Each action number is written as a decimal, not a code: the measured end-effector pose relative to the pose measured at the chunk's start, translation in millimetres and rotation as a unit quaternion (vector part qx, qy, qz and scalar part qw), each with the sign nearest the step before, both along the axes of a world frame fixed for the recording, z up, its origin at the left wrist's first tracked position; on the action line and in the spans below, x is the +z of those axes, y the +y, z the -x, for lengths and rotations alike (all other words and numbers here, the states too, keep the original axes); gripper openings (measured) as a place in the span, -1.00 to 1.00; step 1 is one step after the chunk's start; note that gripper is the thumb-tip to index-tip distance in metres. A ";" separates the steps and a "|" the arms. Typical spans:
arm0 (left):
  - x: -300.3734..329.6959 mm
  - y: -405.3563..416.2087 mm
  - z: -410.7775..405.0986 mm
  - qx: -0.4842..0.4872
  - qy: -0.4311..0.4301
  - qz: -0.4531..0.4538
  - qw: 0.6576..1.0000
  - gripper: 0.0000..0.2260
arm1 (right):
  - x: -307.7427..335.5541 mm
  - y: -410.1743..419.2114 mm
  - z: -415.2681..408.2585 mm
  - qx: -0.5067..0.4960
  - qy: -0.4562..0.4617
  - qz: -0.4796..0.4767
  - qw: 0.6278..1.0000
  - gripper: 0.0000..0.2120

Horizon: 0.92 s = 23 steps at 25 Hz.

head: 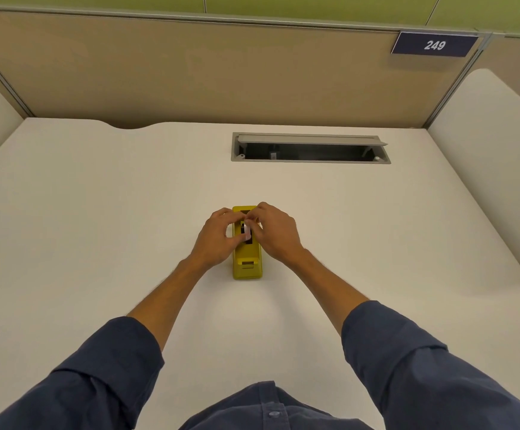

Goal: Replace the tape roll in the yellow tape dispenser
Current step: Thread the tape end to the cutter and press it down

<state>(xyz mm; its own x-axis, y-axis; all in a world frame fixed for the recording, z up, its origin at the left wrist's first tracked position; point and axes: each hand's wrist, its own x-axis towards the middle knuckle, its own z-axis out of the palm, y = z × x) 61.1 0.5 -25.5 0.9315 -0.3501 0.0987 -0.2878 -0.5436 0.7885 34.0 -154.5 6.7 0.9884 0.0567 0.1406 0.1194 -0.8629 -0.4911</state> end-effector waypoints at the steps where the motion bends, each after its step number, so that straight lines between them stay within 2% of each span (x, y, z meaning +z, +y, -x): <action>1: 0.2 0.5 0.1 -0.001 -0.001 0.001 1.000 -0.68 | 0.7 -0.1 0.1 0.001 0.003 -0.003 1.000 -0.81; 6: 2.2 0.2 2.3 -0.003 0.002 -0.007 1.000 -0.67 | 0.4 0.8 3.6 0.008 0.010 0.004 1.000 -0.82; 10: 1.0 3.2 9.8 -0.010 0.021 -0.017 1.000 -0.50 | -2.4 4.0 12.9 0.011 0.004 -0.002 1.000 -0.85; 13: 0.4 6.7 19.4 0.000 0.016 -0.010 1.000 -0.45 | -4.7 7.2 19.4 0.001 0.010 0.001 1.000 -0.85; 18: -4.4 13.1 48.3 0.056 -0.001 0.012 0.998 -0.58 | -10.2 8.9 29.7 -0.010 0.011 0.011 1.000 -0.81; 23: -15.0 16.1 72.5 0.052 0.006 -0.002 0.999 -0.76 | -13.8 9.4 41.7 -0.014 0.009 0.006 1.000 -0.81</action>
